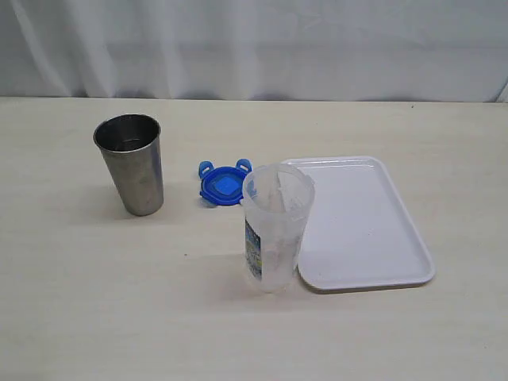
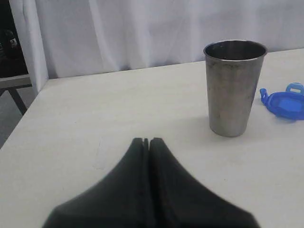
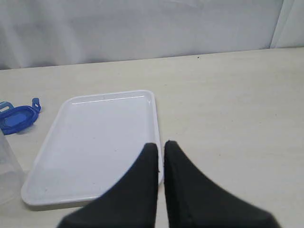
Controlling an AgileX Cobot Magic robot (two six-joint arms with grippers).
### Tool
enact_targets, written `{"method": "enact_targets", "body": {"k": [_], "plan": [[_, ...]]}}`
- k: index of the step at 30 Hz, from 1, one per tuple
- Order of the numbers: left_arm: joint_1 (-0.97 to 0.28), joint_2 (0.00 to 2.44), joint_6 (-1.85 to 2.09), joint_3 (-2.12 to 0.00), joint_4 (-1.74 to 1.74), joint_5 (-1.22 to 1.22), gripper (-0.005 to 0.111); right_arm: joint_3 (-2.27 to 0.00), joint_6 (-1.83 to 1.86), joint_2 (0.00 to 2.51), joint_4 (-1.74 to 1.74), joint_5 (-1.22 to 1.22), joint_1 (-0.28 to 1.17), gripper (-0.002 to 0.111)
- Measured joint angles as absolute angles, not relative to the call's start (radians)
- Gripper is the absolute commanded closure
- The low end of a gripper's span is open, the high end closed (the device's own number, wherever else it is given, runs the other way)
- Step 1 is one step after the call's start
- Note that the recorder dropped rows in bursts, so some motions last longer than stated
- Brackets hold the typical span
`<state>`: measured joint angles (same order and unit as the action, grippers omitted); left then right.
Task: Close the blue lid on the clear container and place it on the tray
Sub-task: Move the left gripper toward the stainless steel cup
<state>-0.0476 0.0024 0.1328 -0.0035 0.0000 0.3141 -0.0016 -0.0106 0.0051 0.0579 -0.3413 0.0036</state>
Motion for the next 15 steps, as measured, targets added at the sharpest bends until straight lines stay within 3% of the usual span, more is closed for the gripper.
{"method": "enact_targets", "body": {"k": [15], "plan": [[-0.048,0.002,0.133,-0.003,0.042,0.070,0.107,-0.002,-0.011,0.005,0.058,-0.341,0.004,0.104]]}}
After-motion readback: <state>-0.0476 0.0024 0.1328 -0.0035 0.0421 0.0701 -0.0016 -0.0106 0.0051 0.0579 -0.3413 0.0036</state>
